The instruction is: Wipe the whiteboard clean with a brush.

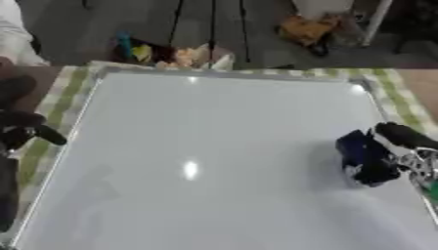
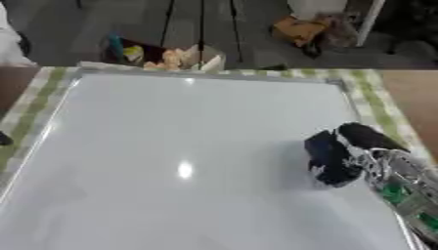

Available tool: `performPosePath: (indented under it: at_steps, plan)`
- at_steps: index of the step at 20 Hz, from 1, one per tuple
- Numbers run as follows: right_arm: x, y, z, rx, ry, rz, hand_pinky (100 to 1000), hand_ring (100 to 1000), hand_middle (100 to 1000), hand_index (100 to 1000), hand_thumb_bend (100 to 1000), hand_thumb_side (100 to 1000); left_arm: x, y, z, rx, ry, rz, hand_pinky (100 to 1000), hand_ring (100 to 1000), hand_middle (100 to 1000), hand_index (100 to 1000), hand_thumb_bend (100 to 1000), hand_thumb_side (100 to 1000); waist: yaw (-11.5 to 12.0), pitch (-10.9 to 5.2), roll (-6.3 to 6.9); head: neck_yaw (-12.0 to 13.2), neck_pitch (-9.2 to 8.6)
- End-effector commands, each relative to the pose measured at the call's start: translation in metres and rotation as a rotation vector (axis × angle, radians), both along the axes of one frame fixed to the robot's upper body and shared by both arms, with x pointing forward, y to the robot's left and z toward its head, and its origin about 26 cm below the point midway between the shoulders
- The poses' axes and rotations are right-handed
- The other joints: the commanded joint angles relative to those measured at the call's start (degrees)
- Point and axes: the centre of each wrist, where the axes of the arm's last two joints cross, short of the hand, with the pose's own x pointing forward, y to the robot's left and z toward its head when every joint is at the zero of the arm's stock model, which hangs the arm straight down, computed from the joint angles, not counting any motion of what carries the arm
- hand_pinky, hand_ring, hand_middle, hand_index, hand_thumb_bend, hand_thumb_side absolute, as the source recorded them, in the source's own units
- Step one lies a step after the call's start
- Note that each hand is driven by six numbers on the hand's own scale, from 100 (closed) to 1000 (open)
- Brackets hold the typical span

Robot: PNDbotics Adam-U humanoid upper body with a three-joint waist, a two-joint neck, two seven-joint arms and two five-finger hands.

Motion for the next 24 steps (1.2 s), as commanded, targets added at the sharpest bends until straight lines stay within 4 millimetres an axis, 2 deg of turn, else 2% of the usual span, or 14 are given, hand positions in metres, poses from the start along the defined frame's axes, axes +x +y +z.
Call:
performPosePath:
  at_steps: [1, 5, 13, 24]
  plan:
    - [-0.006, 0.003, 0.008, 0.070, 0.165, -0.076, 218, 408, 392, 189, 100, 297, -0.003, -0.001, 0.007, 0.007, -0.027, -0.007, 467, 920, 808, 627, 100, 979, 0.02, -1.22, -0.16, -0.09, -0.53]
    - [-0.008, 0.007, 0.002, 0.059, 0.215, -0.039, 222, 414, 398, 191, 100, 296, -0.003, -0.002, 0.007, 0.008, -0.028, -0.010, 466, 920, 808, 626, 100, 980, 0.21, -1.17, -0.26, -0.33, -0.57]
    - [-0.001, 0.004, -0.007, 0.084, 0.257, -0.055, 224, 415, 399, 192, 100, 294, -0.003, -0.002, 0.007, 0.010, -0.026, -0.010, 466, 922, 809, 625, 100, 981, 0.35, -1.04, -0.28, -0.48, -0.56]
    - [0.016, -0.014, -0.014, 0.109, 0.269, -0.149, 227, 420, 405, 194, 100, 296, -0.003, -0.001, 0.007, 0.011, -0.026, -0.007, 465, 922, 808, 625, 100, 980, 0.68, -0.98, -0.23, -0.67, -0.57]
